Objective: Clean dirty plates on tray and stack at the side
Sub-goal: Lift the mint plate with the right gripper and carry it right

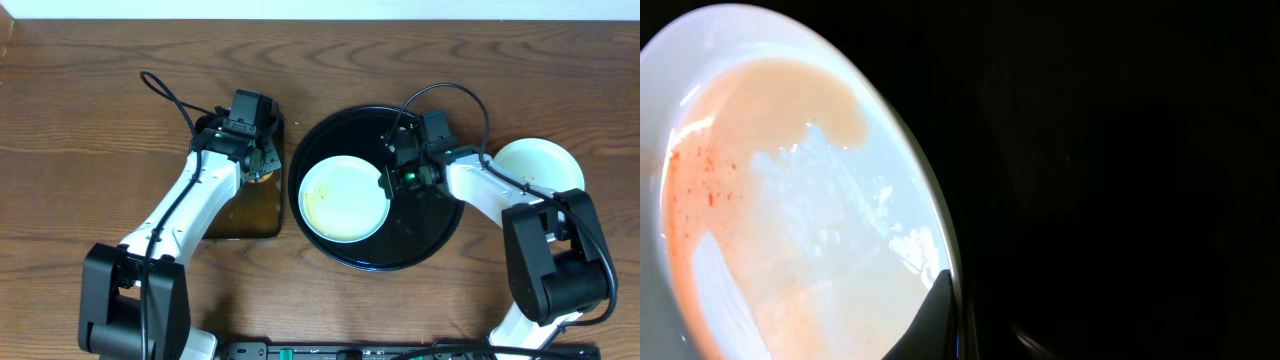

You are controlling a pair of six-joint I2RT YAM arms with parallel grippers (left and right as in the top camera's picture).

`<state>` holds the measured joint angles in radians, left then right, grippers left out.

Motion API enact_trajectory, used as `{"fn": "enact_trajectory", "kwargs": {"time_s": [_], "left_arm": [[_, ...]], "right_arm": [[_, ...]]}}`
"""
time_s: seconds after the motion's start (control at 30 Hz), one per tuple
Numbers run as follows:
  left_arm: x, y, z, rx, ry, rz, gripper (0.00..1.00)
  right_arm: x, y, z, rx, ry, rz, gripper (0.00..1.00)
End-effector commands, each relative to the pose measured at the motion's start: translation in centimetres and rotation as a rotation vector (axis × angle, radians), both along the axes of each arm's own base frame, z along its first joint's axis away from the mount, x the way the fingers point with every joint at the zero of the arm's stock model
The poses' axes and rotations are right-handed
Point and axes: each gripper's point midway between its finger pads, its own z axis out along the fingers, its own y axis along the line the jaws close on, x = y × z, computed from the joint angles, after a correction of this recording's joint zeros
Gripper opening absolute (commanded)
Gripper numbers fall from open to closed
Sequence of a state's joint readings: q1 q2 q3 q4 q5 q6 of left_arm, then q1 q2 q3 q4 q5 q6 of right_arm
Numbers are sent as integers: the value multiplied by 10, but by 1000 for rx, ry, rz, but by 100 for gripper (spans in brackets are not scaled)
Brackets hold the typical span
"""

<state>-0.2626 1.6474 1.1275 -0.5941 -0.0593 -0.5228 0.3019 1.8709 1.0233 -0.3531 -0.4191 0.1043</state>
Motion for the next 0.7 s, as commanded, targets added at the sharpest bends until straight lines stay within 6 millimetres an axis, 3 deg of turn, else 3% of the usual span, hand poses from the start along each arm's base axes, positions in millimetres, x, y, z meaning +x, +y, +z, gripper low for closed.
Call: {"fn": "enact_trajectory", "kwargs": {"time_s": [0.0, 0.17, 0.47, 0.57, 0.67], "left_arm": [[-2, 6, -6, 26, 14, 6, 11], [-2, 6, -6, 26, 14, 6, 11], [-2, 6, -6, 26, 14, 6, 11], [-2, 6, -6, 26, 14, 6, 11], [-2, 6, -6, 26, 14, 6, 11]], "right_arm": [[13, -6, 36, 53, -96, -9, 1], [26, -23, 77, 1, -233, -49, 1], [24, -64, 113, -223, -374, -81, 1], [30, -80, 132, -293, -447, -140, 1], [29, -83, 152, -327, -513, -150, 1]]}}
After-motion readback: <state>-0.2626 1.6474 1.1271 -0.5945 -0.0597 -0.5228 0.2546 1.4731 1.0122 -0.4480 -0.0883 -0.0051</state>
